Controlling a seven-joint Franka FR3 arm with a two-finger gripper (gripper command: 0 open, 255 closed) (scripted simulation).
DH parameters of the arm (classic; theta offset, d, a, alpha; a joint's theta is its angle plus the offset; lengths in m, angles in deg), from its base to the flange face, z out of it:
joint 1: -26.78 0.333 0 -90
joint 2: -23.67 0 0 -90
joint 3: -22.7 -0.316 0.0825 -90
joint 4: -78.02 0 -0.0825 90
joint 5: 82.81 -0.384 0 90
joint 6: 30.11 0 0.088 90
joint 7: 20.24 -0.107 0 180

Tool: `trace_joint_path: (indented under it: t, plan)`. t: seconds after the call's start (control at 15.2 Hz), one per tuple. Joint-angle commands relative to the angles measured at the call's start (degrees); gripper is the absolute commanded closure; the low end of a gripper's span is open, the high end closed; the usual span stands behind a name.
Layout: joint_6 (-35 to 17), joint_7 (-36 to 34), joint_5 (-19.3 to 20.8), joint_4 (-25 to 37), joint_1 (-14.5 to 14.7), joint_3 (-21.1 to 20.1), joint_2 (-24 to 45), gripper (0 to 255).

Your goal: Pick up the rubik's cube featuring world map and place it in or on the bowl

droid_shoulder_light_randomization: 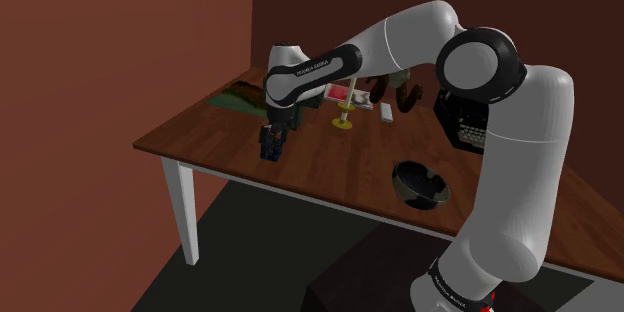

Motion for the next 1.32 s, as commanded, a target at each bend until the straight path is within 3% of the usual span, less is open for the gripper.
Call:
trace_joint_path:
  t: [0.0, 0.2, 0.26, 0.86, 1.25]
  plan:
    - [-0.06, 0.00, 0.00, -0.02, 0.00, 0.00, 0.03, 0]
    - [-0.05, 0.00, 0.00, -0.02, 0.00, 0.00, 0.02, 0]
    - [-0.05, 0.00, 0.00, -0.02, 0.00, 0.00, 0.02, 255]
    - [-0.06, 0.00, 0.00, -0.02, 0.00, 0.00, 0.03, 255]
    - [3.85, 0.06, -0.19, 1.75, -0.07, -0.08, -2.12, 255]
